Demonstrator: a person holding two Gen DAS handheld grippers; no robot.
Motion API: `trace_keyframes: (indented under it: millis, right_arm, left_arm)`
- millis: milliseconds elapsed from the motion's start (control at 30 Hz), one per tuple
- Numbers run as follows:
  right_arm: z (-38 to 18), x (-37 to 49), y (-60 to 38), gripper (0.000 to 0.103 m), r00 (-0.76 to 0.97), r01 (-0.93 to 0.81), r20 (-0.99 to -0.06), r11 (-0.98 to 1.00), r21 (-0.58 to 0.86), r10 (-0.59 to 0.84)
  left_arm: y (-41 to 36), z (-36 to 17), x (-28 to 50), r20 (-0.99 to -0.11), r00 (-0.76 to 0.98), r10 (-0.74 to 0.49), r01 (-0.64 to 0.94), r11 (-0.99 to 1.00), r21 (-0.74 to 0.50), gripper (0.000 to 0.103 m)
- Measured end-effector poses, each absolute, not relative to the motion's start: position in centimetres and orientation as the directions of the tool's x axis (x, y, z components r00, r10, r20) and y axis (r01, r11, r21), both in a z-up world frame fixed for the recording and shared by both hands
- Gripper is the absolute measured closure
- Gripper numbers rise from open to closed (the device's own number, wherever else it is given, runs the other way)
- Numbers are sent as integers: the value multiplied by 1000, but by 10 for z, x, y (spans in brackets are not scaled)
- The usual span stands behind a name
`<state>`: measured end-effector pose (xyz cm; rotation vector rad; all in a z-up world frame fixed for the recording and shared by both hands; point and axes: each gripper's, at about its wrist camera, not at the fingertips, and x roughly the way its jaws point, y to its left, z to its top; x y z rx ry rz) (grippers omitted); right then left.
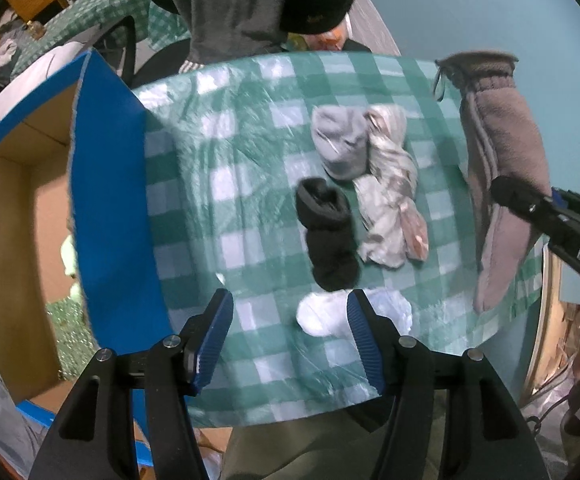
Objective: Organize soft objects
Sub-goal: 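Close the right tool on the mitten cuff and lift it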
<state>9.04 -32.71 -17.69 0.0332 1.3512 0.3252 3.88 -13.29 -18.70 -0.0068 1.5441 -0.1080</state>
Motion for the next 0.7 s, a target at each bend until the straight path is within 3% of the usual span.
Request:
trace_keyframes:
  millis: [200,300,700]
  right_arm:
    - [-180,77,-345,81,177,-192,-957,961,198,232]
    - [-184,70,-357,81,169,-179,-959,964,196,226]
    - [-194,56,-383,81,146,-171,-962,964,205,231]
  left_arm:
    - [-145,-196,30,-995,-10,-98,47,994,-98,41]
    - [-150,-198,28,-995,0,-104,40,994,-104,30]
    - [-158,-213,24,-987,-36,-156,-46,987,-154,30]
